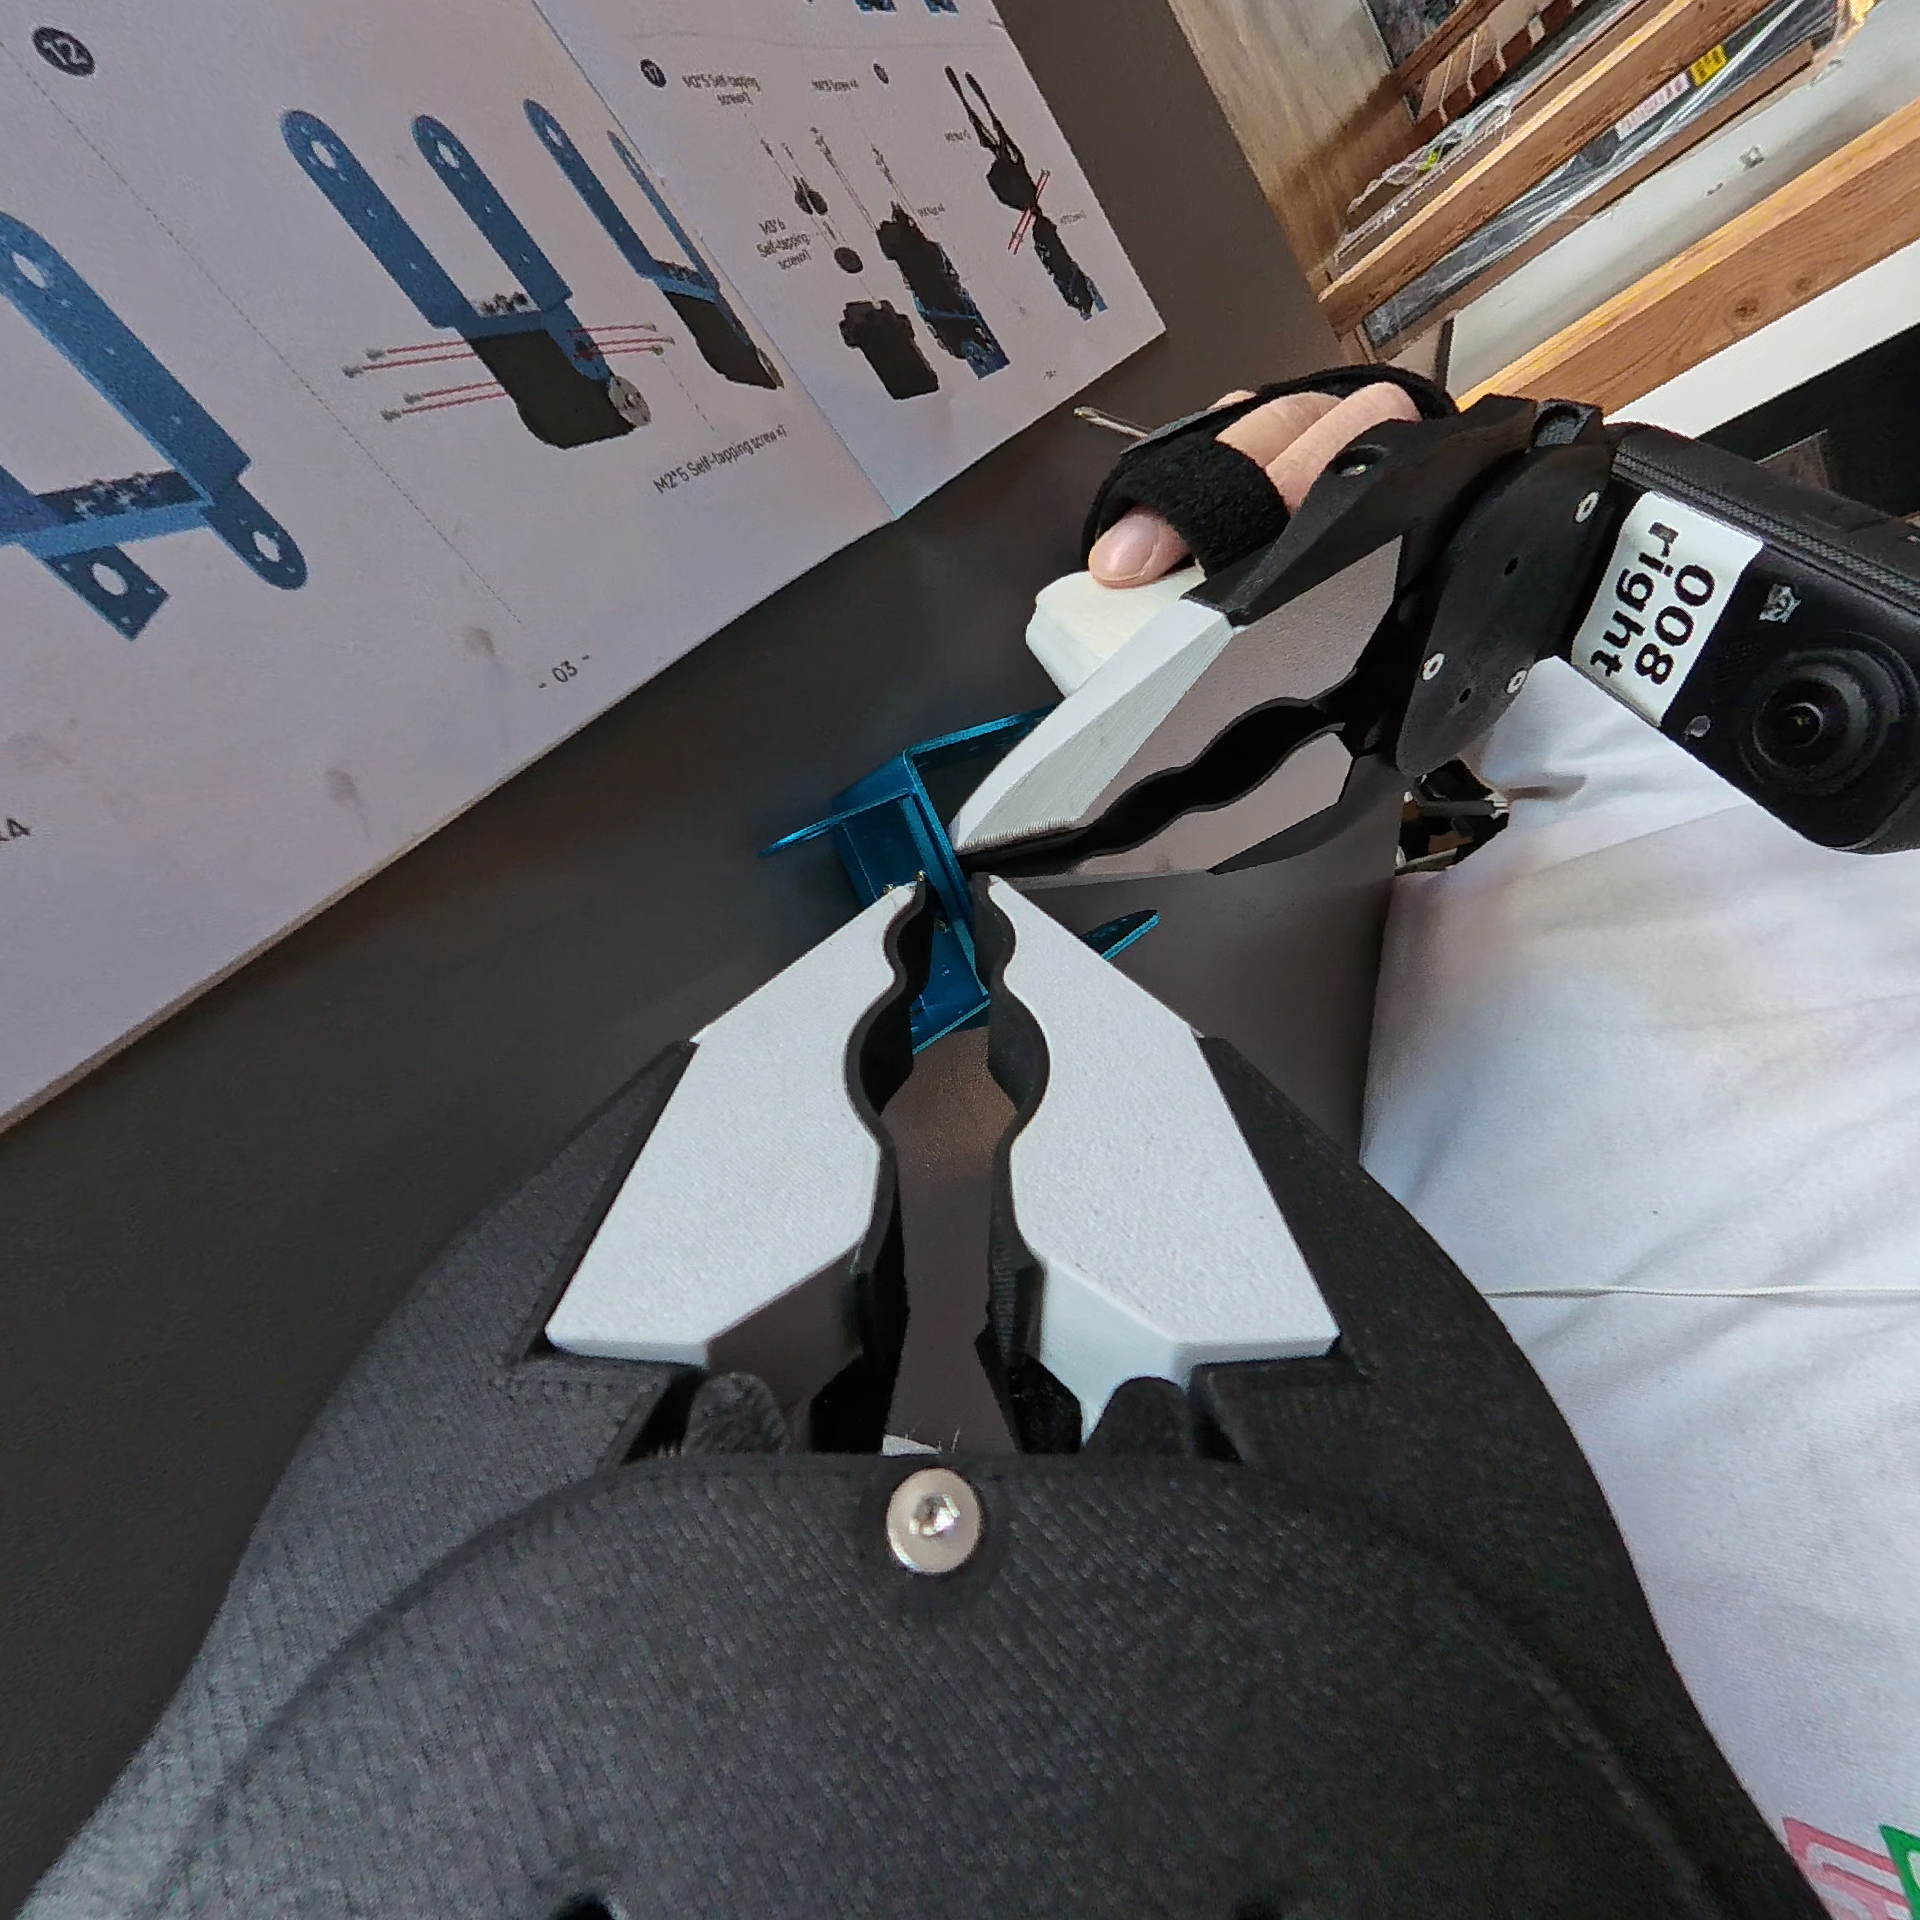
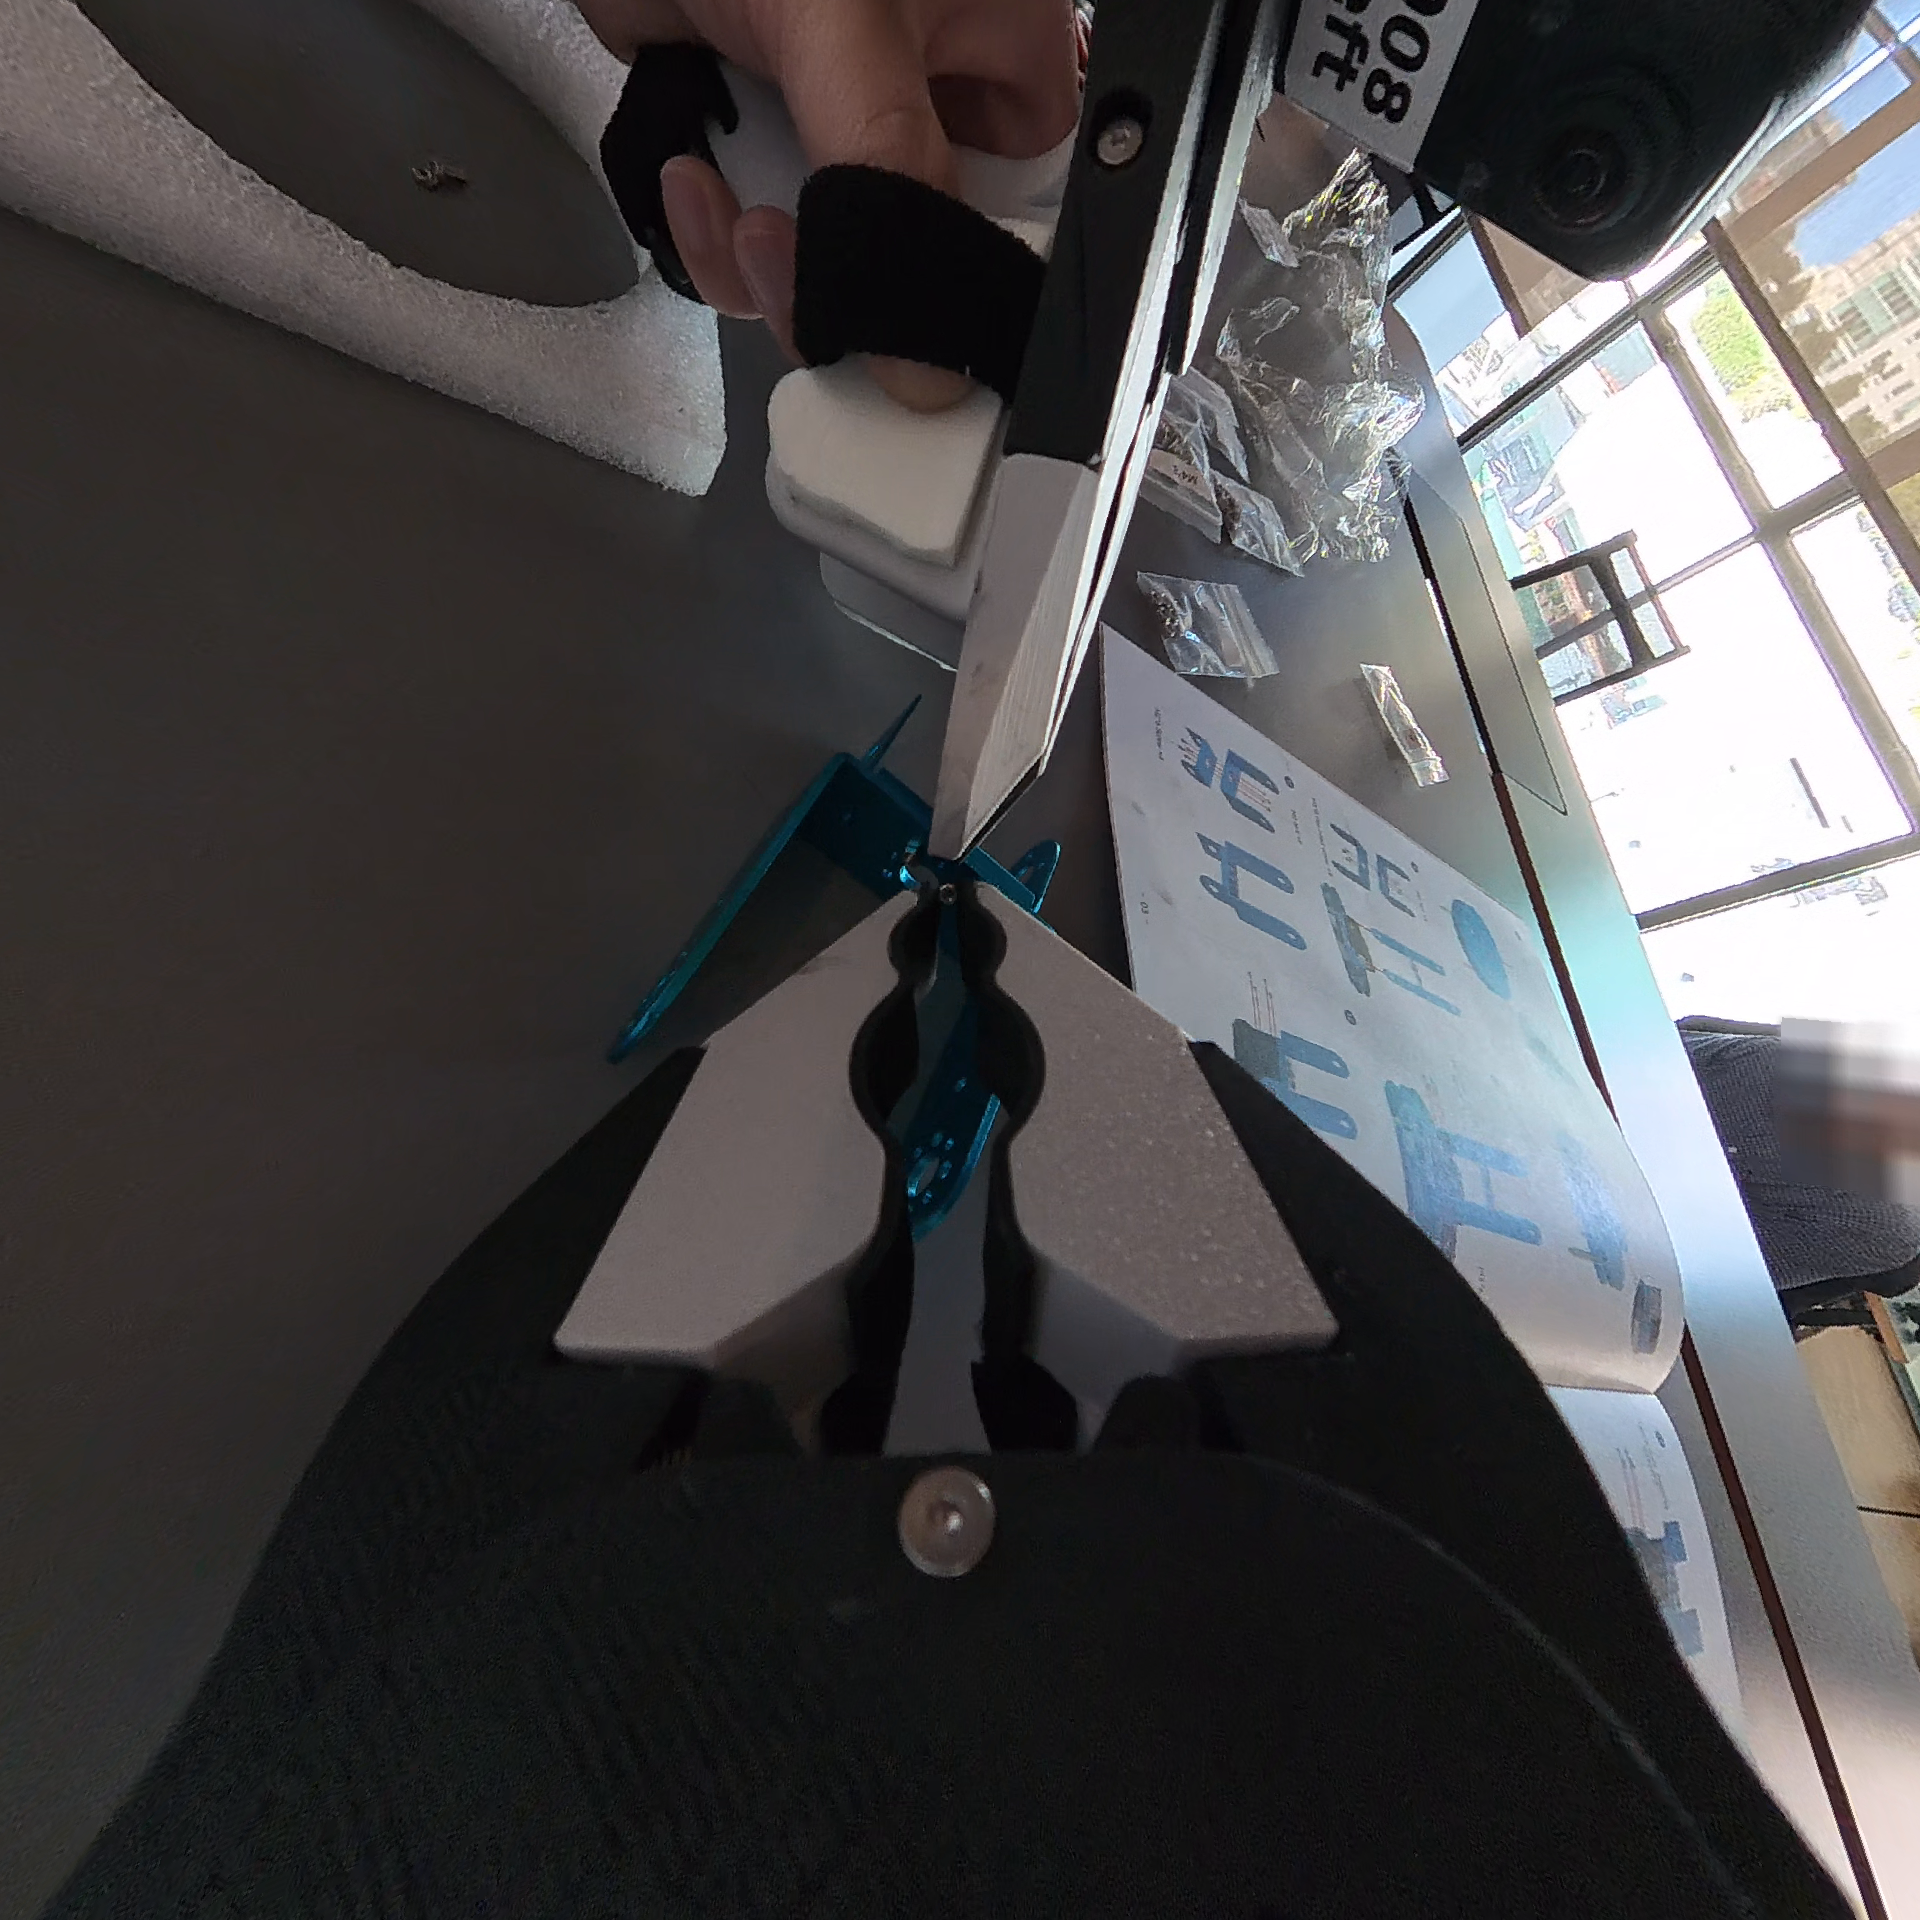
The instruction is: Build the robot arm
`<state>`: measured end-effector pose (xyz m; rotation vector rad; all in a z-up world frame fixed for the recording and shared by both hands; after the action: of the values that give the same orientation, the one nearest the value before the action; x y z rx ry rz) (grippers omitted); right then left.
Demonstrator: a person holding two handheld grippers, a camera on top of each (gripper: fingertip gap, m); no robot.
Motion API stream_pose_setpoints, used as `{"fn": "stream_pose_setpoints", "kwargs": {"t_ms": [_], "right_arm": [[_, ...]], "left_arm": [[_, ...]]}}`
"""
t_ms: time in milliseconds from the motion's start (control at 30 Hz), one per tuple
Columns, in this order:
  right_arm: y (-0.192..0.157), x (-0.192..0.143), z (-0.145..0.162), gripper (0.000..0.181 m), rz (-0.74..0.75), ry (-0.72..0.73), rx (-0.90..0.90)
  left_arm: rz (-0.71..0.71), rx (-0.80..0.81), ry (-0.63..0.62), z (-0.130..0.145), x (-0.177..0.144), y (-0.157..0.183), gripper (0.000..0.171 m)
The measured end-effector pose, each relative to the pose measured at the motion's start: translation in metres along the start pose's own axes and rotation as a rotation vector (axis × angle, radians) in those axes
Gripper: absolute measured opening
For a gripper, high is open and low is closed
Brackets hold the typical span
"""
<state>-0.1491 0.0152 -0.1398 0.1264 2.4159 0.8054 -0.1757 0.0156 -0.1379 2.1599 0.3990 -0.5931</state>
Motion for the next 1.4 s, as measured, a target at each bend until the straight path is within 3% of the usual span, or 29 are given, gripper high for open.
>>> {"fn": "stream_pose_setpoints", "kwargs": {"t_ms": [1400], "right_arm": [[-0.0006, -0.0008, 0.0029, 0.002, -0.024, -0.044, 0.07]], "left_arm": [[-0.007, 0.014, -0.006, 0.0002, 0.0009, 0.0009, 0.006]]}}
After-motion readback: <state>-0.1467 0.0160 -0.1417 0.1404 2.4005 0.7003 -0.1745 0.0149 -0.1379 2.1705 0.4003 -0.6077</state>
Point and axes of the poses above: each gripper's, where its closed fingertips meet, x out along the fingers, z out of its underside, y = z × x across the jaws, the point moved 2 cm from there along -x, back along the fingers, and after that the axes turned 4 degrees about -y, right-handed, at the moved point
